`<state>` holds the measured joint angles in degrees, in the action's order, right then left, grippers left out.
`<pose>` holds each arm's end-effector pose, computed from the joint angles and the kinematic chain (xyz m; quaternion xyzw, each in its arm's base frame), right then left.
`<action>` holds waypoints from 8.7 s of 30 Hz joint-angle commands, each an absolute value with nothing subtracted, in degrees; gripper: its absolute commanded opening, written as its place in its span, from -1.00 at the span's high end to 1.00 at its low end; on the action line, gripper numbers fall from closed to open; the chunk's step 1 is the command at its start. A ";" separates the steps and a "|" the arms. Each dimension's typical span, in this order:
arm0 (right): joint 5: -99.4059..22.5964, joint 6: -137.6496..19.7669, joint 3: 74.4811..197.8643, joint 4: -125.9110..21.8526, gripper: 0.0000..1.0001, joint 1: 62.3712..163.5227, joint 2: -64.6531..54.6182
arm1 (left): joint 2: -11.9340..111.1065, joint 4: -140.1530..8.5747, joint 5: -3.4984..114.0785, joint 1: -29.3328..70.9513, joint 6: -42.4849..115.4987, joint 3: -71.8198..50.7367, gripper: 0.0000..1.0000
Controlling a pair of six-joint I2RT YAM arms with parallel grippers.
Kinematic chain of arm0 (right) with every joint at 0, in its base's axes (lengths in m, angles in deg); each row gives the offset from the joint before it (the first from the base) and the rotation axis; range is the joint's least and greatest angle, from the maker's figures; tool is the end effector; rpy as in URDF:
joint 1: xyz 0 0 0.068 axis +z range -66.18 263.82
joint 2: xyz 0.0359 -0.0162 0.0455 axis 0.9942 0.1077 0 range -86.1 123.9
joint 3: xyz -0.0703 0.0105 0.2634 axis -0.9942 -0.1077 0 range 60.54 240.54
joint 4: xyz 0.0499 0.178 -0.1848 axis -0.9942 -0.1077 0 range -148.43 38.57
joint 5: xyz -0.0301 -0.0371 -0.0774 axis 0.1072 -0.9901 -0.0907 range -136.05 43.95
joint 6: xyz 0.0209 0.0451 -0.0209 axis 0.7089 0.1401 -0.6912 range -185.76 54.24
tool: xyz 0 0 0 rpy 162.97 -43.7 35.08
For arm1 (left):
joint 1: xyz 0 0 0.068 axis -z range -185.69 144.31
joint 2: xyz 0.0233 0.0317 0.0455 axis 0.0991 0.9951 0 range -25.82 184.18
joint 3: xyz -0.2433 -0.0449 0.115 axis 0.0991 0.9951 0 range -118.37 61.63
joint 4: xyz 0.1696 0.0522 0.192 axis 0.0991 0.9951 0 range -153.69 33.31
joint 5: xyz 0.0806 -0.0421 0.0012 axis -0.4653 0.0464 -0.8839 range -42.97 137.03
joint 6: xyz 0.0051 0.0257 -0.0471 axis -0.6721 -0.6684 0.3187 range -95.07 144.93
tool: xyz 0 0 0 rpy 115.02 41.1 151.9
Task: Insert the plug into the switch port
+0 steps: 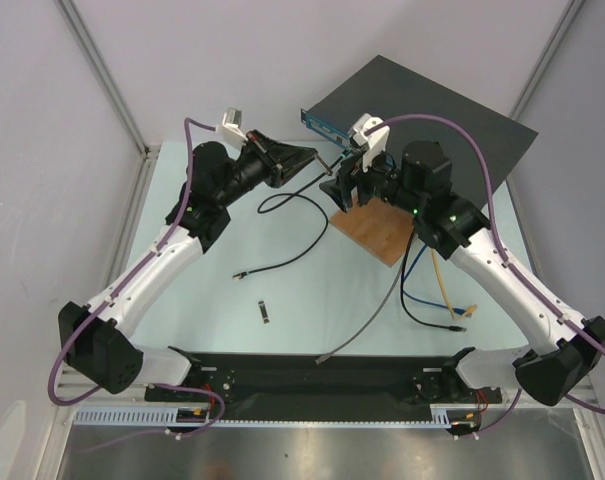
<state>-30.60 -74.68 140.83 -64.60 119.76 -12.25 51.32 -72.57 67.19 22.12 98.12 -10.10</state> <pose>0.2298 0.1784 0.4415 -0.3651 0.6504 0.2515 0.6167 0.2756 -0.1593 0.4141 -0.1427 0.6717 -0.6295 0.3635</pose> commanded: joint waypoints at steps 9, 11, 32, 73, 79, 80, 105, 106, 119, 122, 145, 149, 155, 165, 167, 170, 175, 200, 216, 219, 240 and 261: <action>-31.72 -77.79 146.14 -60.31 0.85 120.91 -10.16 | 49.68 -71.95 69.44 22.79 100.51 -10.53 1.00; -31.19 -78.76 146.67 -61.71 1.00 120.74 -9.90 | 50.11 -71.86 70.40 22.70 100.25 -10.70 0.83; 21.88 -75.69 157.31 -105.21 1.00 101.40 -3.57 | 33.96 -53.65 98.97 24.17 -8.71 -9.21 -0.17; 29.01 -64.35 145.18 -102.06 1.00 106.76 -4.80 | 36.49 -46.99 76.91 44.32 -30.36 -2.53 0.18; 29.01 -64.35 145.00 -102.06 1.00 106.85 -4.89 | 36.67 -47.60 76.56 44.32 -30.18 -2.44 0.34; 29.10 -64.44 144.83 -102.06 1.00 106.85 -4.89 | 36.76 -47.69 76.56 44.32 -30.18 -2.53 0.38; 6.79 -51.00 155.90 -84.49 -0.89 87.80 -11.82 | 51.33 -41.99 60.22 44.85 14.71 -20.27 0.99; 5.73 -49.16 155.03 -83.61 -0.92 85.77 -13.14 | 52.91 -38.76 58.99 44.85 18.56 -22.46 0.99; 11.78 -38.25 145.45 -83.59 -0.99 46.66 -19.74 | 65.76 -39.41 37.02 49.85 28.36 -33.93 0.99; 13.89 -38.86 142.90 -86.67 -1.00 42.52 -19.04 | 65.68 -44.25 33.41 51.35 27.74 -31.20 0.99; 20.66 -34.64 127.34 -74.81 -0.97 43.12 -12.89 | 75.16 -48.74 29.19 52.58 26.77 -37.42 1.00; 20.75 -34.73 126.98 -73.41 -0.95 44.09 -11.83 | 75.95 -49.18 27.78 52.93 26.69 -38.22 0.99; 21.80 -32.45 125.76 -69.10 -0.81 45.23 -11.04 | 77.19 -48.04 25.67 52.85 26.69 -40.24 0.99; 22.77 -31.13 124.44 -66.20 0.19 46.29 -10.60 | 78.33 -47.78 21.98 52.93 26.86 -41.56 0.99; 23.12 -31.13 124.35 -66.11 0.39 46.29 -10.51 | 78.59 -47.86 21.46 52.93 26.86 -41.73 0.99; 23.39 -31.13 124.35 -65.94 0.59 46.29 -10.43 | 78.94 -48.13 21.28 52.93 26.77 -42.17 0.99; 23.48 -30.43 124.35 -65.06 0.80 46.38 -9.90 | 79.74 -48.04 21.45 52.84 26.42 -43.05 0.99; 23.65 -32.01 124.26 -66.02 1.00 46.99 -9.37 | 80.18 -50.24 20.93 52.41 25.54 -43.23 0.99; 24.35 -32.45 124.61 -66.46 1.00 47.17 -9.19 | 81.76 -50.24 21.27 51.44 26.33 -45.24 0.99; 24.35 -32.45 124.79 -66.64 1.00 47.26 -8.93 | 82.37 -49.80 22.86 51.26 26.33 -45.69 0.99; 24.36 -32.79 125.75 -66.64 1.00 47.78 -7.96 | 84.31 -45.85 27.17 49.07 28.88 -48.40 0.99; 23.39 -36.75 126.81 -70.42 1.00 48.75 -7.26 | 91.43 -47.25 30.15 48.36 25.63 -63.00 0.79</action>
<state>24.93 -31.21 126.38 -69.96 45.65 -8.76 91.08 -39.06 29.18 48.83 26.86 -58.38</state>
